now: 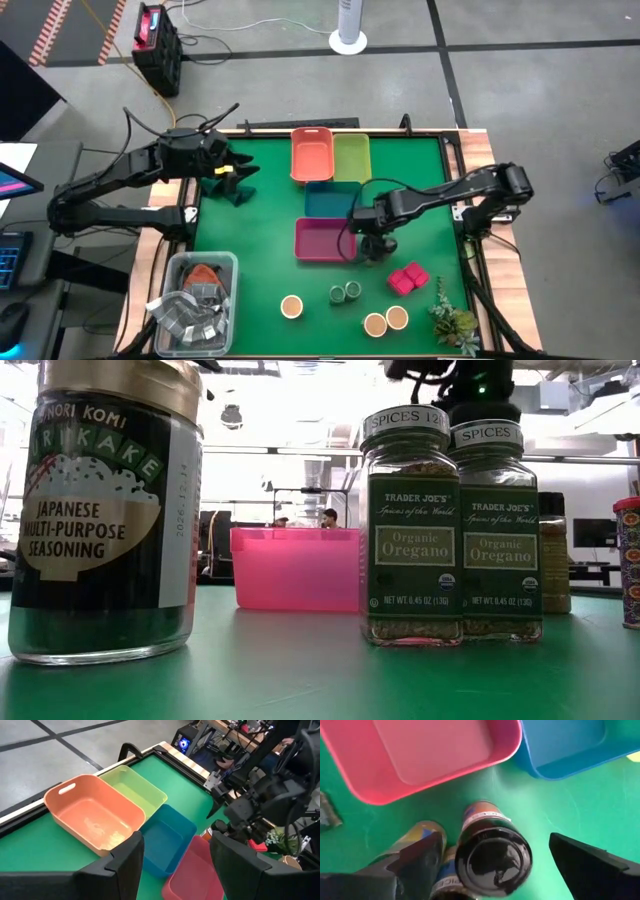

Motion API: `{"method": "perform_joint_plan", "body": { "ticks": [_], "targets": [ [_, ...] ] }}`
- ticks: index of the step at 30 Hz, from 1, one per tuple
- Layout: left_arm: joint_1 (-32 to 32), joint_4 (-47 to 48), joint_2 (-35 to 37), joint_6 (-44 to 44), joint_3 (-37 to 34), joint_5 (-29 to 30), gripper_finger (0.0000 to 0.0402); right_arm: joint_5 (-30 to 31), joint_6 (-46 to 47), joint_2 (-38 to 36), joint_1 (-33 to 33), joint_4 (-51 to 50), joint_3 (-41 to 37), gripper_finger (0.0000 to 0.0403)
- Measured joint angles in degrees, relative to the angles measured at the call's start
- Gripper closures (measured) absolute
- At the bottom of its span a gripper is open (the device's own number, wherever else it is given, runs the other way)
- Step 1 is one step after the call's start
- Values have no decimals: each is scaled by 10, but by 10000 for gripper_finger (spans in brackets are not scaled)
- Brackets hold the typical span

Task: Sort spices by type
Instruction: Put the top black seasoning bottle into the yellow bin

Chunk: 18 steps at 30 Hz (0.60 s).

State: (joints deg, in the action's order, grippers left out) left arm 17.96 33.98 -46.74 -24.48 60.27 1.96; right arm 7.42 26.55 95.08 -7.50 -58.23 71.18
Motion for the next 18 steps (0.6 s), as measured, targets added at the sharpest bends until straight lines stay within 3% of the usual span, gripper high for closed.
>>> {"method": "perform_joint_plan", "body": {
  "ticks": [5,15,18],
  "targets": [
    [0,0,0,0,0,0,185,-14,3,17,5,-5,-2,37],
    [0,0,0,0,0,0,185,-35,0,16,20,-6,-2,163],
    [0,0,0,0,0,0,185,-36,-1,16,20,-17,1,175]
  ]
}}
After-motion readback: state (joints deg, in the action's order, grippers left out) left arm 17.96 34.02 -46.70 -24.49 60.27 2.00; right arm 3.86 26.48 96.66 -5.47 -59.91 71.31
